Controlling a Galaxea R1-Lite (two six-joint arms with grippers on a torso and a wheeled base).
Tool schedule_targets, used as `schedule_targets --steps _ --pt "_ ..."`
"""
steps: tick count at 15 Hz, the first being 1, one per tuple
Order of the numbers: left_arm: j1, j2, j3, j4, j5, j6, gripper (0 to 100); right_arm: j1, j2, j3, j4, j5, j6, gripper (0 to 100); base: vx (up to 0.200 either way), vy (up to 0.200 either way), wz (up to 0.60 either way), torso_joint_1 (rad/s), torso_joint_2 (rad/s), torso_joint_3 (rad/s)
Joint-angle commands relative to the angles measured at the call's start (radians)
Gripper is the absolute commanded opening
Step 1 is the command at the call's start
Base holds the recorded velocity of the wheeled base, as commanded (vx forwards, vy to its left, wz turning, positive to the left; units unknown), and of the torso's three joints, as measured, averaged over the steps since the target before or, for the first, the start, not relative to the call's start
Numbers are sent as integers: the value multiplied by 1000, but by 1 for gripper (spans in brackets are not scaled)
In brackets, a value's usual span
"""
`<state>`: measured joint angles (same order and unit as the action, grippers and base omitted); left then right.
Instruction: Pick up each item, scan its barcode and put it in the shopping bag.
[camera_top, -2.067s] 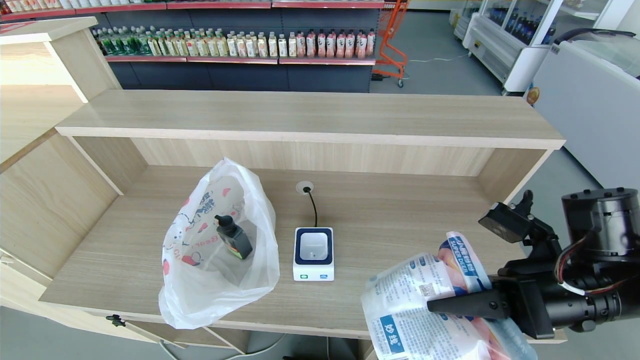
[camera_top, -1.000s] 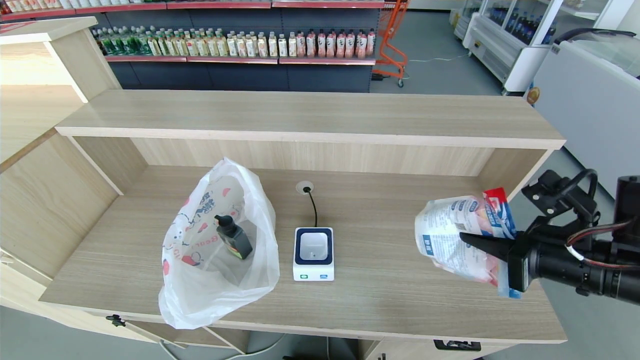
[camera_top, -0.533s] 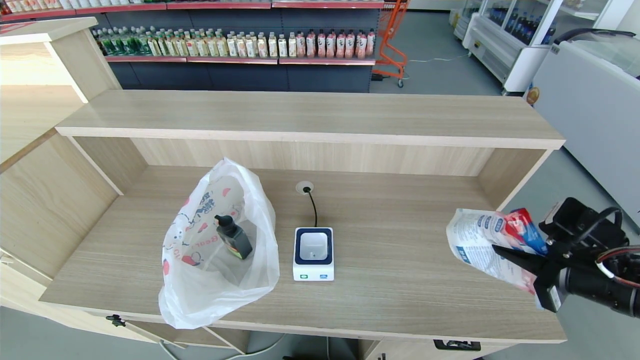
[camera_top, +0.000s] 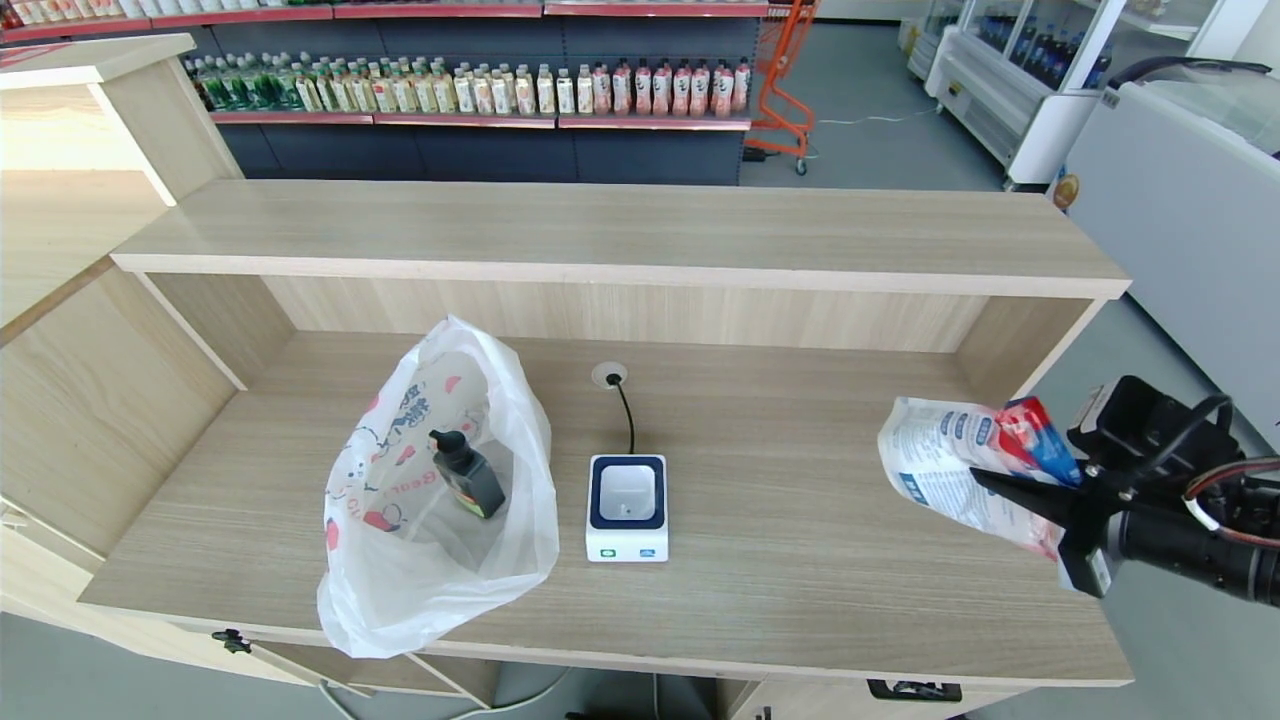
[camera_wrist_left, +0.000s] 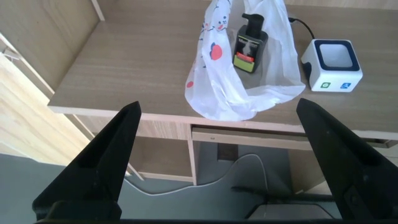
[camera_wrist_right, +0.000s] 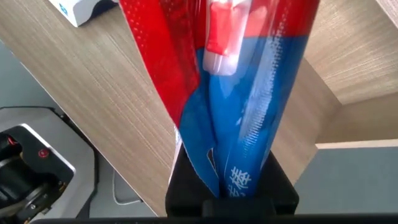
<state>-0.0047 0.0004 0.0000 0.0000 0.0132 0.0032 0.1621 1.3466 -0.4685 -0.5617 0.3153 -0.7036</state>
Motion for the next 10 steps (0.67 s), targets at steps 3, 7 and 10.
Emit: schedule_targets --steps 3,7,10 --pt "0 0 0 0 1 -6 100 4 9 -19 11 88 9 0 0 67 0 1 -1 1" --pt "0 0 0 0 1 -3 100 0 17 -84 91 165 41 0 0 200 0 2 -4 1" --pt "0 0 0 0 1 -2 100 0 43 -87 94 166 41 0 0 200 0 4 1 2"
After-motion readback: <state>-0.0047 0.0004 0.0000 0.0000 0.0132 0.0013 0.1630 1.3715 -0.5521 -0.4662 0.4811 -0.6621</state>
